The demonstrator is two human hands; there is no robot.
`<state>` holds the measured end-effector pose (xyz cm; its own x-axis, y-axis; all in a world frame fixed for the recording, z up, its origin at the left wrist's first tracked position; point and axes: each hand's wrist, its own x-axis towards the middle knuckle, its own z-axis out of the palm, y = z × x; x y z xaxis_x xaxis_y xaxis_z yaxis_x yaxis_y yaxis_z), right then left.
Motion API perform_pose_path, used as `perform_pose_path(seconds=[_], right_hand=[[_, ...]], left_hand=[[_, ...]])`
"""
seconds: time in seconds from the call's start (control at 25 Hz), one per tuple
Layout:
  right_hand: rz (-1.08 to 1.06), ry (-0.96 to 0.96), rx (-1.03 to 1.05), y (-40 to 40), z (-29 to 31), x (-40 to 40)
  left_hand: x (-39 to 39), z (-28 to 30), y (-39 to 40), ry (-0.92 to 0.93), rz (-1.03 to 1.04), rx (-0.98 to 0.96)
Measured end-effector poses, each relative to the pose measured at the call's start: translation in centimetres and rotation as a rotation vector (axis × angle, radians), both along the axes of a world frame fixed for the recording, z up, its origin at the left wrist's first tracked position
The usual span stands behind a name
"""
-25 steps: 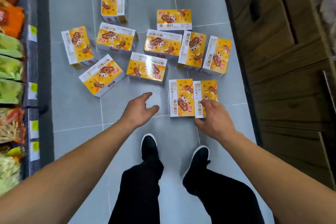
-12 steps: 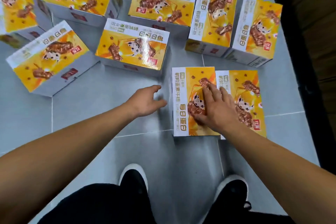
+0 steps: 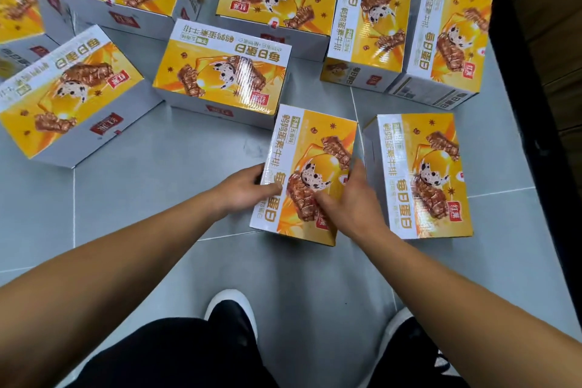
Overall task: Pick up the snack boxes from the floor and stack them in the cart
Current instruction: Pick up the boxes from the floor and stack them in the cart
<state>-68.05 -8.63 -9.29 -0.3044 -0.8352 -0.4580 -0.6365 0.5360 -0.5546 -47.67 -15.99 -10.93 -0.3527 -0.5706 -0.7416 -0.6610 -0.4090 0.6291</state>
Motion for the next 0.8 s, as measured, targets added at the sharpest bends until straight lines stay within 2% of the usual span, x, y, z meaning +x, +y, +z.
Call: perform_pose_path(seconds=[0.08,0.2,0.32,0.48,0.64,0.72,0.8], right_hand=[[-0.057,-0.051,0.071,0.1,-0.1,-0.2],[-0.132,-0.122,0.056,-0.5,1.3,-0.7],[-0.16,-0.241,0.102,-0.2,6.1,-1.2],[-0.137,-0.403,0.183,0.8,18.9,-3.0],[-0.06,-0.309,0.231,1.7,32.1,-5.6],[-0.067,-0.373,0.265,1.8,39.1,-7.2],[-0.144,-0.503,0.303,1.5,45.5,-8.2]], left_hand=[[-0.1,0.1,0.8,0.071,0.064,0.026],[-0.2,2.4,1.5,0.193,0.136,0.042],[0.3,8.2,2.3,0.171,0.207,0.055],[-0.6,22.6,3.3,0.011,0.19,-0.074],[-2.3,37.5,3.8,-0.088,0.074,-0.233],[-3.3,44.4,3.9,-0.014,0.158,-0.156],[-4.4,50.4,4.0,0.121,0.351,-0.007]])
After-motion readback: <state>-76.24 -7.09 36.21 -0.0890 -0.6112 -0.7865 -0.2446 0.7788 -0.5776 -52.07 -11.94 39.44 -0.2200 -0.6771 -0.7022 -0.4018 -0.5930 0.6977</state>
